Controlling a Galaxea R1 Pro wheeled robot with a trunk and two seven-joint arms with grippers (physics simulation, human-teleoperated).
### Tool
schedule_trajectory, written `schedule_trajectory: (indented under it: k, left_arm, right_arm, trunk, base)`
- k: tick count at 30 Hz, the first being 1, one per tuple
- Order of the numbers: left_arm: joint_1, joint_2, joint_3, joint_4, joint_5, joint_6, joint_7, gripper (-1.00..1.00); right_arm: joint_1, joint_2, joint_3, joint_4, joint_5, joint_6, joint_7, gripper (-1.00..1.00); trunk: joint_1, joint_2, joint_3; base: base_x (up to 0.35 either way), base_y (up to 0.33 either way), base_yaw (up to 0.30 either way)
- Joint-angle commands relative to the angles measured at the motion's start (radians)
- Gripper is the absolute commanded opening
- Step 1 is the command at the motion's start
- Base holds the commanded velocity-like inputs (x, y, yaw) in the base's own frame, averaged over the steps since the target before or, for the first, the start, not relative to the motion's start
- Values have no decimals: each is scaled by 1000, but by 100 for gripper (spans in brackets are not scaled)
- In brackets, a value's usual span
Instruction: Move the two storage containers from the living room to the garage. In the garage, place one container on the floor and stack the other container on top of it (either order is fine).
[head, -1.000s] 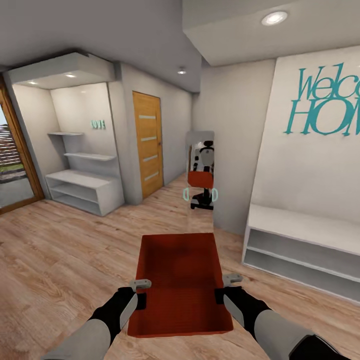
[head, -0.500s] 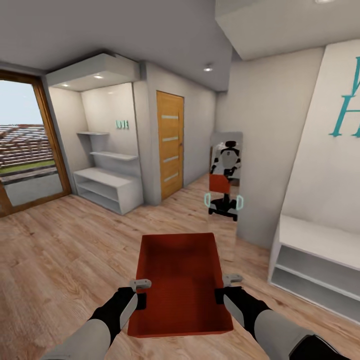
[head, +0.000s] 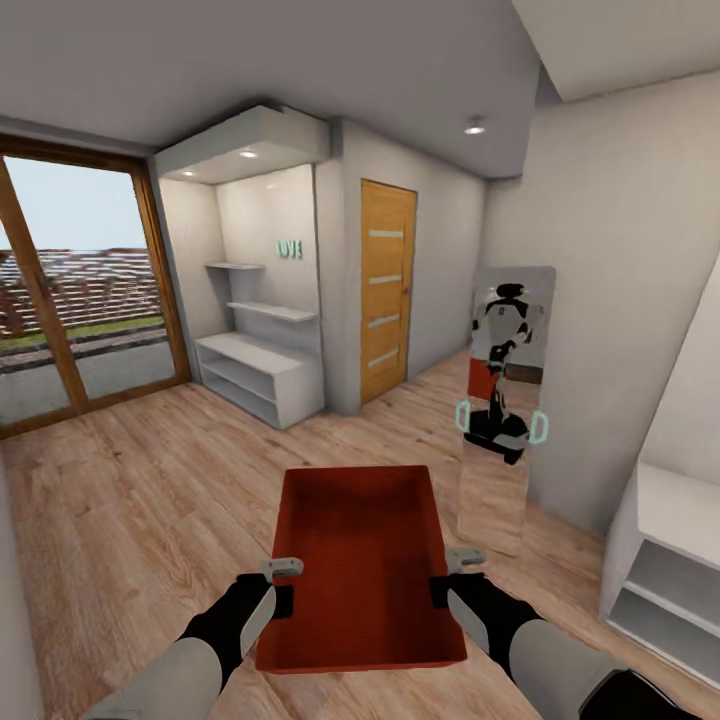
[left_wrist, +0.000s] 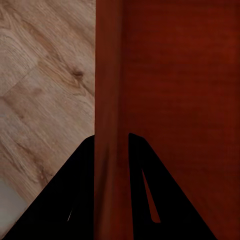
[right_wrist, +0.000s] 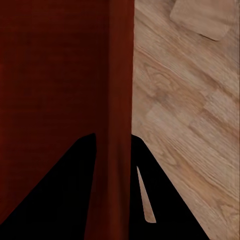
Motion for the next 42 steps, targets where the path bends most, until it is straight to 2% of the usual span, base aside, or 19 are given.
schedule_trajectory:
  k: [1,11,42]
  left_arm:
    - [0,34,-7,20,-11,8,10,-100]
    - [0,34,-7,20,-11,8,10,-100]
    - [0,34,-7,20,-11,8,10,-100]
  right_arm:
    - [-1,-1,9,-5,5,-22,-7,-100]
    - [-1,-2,9,-5,5,-22,-7,-100]
    - [-1,1,9,-5,5,-22,-7,-100]
  trunk:
    - [1,-1,0]
    - [1,-1,0]
    - [1,-1,0]
  base:
    - [322,0,269]
    - [323,0,227]
    - [322,0,3]
